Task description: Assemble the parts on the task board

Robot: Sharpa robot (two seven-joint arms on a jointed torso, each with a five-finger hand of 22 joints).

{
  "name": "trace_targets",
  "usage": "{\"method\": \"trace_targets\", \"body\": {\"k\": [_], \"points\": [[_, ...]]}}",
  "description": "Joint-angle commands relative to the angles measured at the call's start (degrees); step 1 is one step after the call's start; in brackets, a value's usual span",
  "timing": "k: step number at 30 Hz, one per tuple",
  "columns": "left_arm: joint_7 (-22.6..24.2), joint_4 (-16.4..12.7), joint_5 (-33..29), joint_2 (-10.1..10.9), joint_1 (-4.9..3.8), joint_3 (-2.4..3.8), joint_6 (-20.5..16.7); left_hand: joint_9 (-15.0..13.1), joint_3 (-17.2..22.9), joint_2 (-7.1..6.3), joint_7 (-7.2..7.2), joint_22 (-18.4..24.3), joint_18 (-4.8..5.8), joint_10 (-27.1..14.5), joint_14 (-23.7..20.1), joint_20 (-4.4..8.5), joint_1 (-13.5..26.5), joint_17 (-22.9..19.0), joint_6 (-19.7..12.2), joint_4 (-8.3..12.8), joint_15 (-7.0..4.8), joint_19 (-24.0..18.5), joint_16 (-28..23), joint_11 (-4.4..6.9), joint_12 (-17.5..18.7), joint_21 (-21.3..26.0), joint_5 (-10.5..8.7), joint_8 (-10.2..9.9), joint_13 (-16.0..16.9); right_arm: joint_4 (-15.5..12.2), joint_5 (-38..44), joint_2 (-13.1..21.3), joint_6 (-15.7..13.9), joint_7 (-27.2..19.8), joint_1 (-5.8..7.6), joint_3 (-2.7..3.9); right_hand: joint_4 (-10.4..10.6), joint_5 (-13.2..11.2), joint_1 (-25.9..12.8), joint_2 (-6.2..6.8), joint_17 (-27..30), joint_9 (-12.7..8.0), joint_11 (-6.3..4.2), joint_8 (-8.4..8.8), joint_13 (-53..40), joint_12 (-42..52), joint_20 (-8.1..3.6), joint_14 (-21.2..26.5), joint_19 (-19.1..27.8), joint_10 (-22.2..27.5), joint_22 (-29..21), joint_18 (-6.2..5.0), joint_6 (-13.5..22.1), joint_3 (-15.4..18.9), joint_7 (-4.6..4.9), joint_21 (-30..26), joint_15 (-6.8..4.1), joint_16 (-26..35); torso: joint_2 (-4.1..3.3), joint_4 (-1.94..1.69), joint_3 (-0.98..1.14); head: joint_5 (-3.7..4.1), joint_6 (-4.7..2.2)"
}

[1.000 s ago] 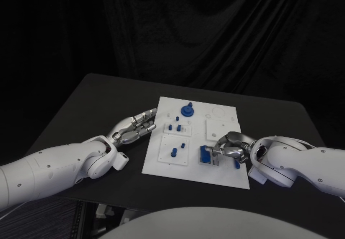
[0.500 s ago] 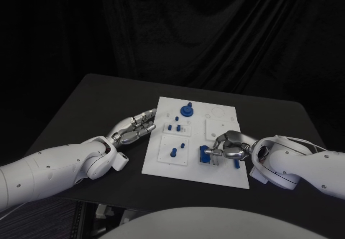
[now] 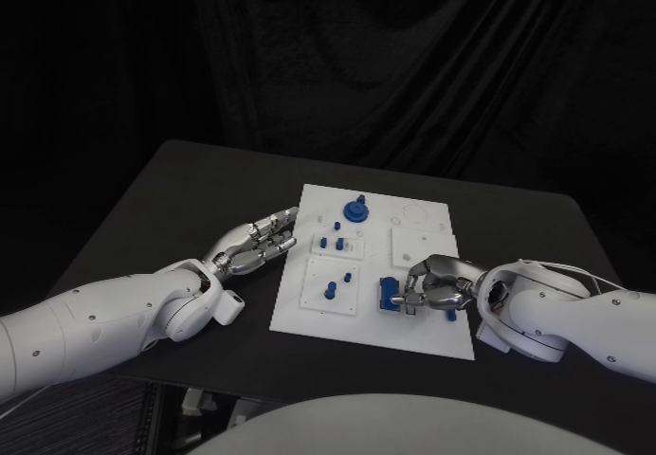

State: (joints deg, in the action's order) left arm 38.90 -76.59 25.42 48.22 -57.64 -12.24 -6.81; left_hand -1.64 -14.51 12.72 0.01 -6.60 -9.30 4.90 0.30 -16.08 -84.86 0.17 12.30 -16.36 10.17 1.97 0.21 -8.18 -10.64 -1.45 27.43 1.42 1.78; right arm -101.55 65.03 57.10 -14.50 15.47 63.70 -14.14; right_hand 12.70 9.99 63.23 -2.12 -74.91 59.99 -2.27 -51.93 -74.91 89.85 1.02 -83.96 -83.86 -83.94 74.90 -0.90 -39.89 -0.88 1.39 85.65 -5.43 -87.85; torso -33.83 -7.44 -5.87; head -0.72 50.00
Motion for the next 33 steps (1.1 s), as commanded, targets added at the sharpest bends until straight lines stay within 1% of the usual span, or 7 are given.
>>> {"method": "trace_targets", "body": {"k": [1, 16, 26, 30, 31, 32, 33], "points": [[3.37, -0.11, -0.25, -0.06, 0.12, 0.05, 0.64, -0.09, 0.20, 0.42, 0.07, -0.09, -0.79, -0.14, 0.08, -0.54, 0.17, -0.05, 0.25, -0.06, 0.40, 0.00, -0.08, -0.24, -0.06, 0.10, -0.13, 0.37, 0.03, 0.40, 1.39, -0.17, 1.32, 1.08, -0.18, 0.01, -0.45, 0.38, 0.63, -0.20, -10.71, 0.09, -0.32, -0.41, -15.09, 0.15, -0.41, -5.15, -4.20, -6.06, 13.50, -0.31, 0.10, -0.05, -0.21, 0.20, -0.44, -0.24, -0.02, -0.01, -0.02, -0.03, 0.00], [3.24, -0.07, -0.25, -0.11, 0.18, 0.05, 0.79, -0.08, 0.21, 0.47, 0.11, -0.07, -0.77, -0.19, 0.07, -0.56, 0.21, -0.05, 0.24, -0.06, 0.50, 0.01, -0.09, -0.21, 0.02, 0.10, -0.17, 0.36, 0.01, 1.55, 1.49, -0.77, 1.34, 1.34, -0.24, 0.02, -0.91, 0.61, 1.59, -1.14, -10.89, 0.34, -0.51, -0.69, -15.09, 0.15, -0.56, -5.19, -4.26, -6.06, 13.54, -0.28, -0.08, -0.53, -0.44, 0.31, -0.60, -0.32, -0.02, 0.00, 0.01, -0.03, 0.00], [3.21, -0.07, -0.25, -0.09, 0.19, 0.05, 0.86, -0.08, 0.21, 0.47, 0.11, -0.07, -0.77, -0.19, 0.07, -0.56, 0.21, -0.05, 0.24, -0.06, 0.50, 0.01, -0.09, -0.21, 0.02, 0.10, -0.17, 0.36, 0.01, 1.76, 1.50, -1.18, 2.43, 1.54, -0.26, 0.02, -1.25, -0.72, 1.91, -0.71, -10.81, 0.48, -0.57, -0.77, -15.09, 0.15, -0.65, -5.18, -4.26, -6.06, 13.55, -0.27, -0.05, -0.15, -0.47, 0.32, -0.68, -0.28, 0.01, -0.01, -0.02, -0.03, 0.00], [3.23, -0.11, -0.25, -0.06, 0.20, 0.05, 0.85, -0.08, 0.21, 0.47, 0.11, -0.07, -0.77, -0.19, 0.07, -0.56, 0.21, -0.05, 0.24, -0.06, 0.50, 0.01, -0.09, -0.21, 0.02, 0.10, -0.17, 0.36, 0.01, 1.60, 1.50, -0.91, 1.70, 1.39, -0.26, 0.02, -1.25, -1.13, 1.88, -0.61, -10.73, 0.47, -0.56, -0.70, -15.09, 0.15, -0.67, -5.16, -4.24, -6.06, 13.53, -0.29, 0.02, 0.01, -0.44, 0.27, -0.69, -0.24, 0.02, -0.03, -0.03, 0.07, 0.00], [3.24, -0.13, -0.25, -0.03, 0.20, 0.05, 0.86, -0.08, 0.21, 0.47, 0.11, -0.07, -0.77, -0.19, 0.07, -0.56, 0.21, -0.05, 0.24, -0.06, 0.50, 0.01, -0.09, -0.21, 0.02, 0.10, -0.17, 0.36, 0.01, 1.42, 1.50, -0.67, 1.28, 1.33, -0.26, 0.03, -1.14, -1.28, 1.77, -0.68, -10.69, 0.35, -0.54, -0.49, -15.09, 0.15, -0.67, -5.15, -4.22, -6.06, 13.52, -0.29, 0.13, 0.09, -0.41, 0.23, -0.68, -0.22, 0.02, -0.02, -0.04, 0.13, 0.00], [3.24, -0.15, -0.25, 0.00, 0.20, 0.05, 0.86, -0.08, 0.21, 0.47, 0.11, -0.07, -0.77, -0.19, 0.07, -0.56, 0.21, -0.05, 0.24, -0.06, 0.50, 0.01, -0.09, -0.21, 0.02, 0.10, -0.17, 0.36, 0.01, 1.22, 1.50, -0.40, 0.89, 1.31, -0.25, 0.03, -0.44, -1.45, 1.21, -0.99, -10.71, -1.23, -0.34, 1.73, -15.09, 0.15, -0.61, -5.16, -4.23, -6.06, 13.52, -0.28, 0.75, 0.46, -0.12, 0.24, -0.53, -0.23, 0.02, -0.02, -0.03, 0.17, 0.00], [3.25, -0.17, -0.25, 0.05, 0.20, 0.05, 0.84, -0.08, 0.21, 0.47, 0.11, -0.07, -0.77, -0.19, 0.07, -0.56, 0.21, -0.05, 0.24, -0.06, 0.50, 0.01, -0.09, -0.21, 0.02, 0.10, -0.17, 0.36, 0.01, 0.88, 1.55, 0.02, 0.39, 1.34, -0.24, 0.04, -0.20, -1.43, 1.09, -1.08, -10.70, -2.27, -0.18, 2.87, -15.09, 0.15, -0.52, -5.16, -4.22, -6.06, 13.52, -0.28, 0.51, 0.64, 0.06, 0.23, -0.41, -0.23, 0.02, -0.01, -0.03, 0.17, 0.00]]}}
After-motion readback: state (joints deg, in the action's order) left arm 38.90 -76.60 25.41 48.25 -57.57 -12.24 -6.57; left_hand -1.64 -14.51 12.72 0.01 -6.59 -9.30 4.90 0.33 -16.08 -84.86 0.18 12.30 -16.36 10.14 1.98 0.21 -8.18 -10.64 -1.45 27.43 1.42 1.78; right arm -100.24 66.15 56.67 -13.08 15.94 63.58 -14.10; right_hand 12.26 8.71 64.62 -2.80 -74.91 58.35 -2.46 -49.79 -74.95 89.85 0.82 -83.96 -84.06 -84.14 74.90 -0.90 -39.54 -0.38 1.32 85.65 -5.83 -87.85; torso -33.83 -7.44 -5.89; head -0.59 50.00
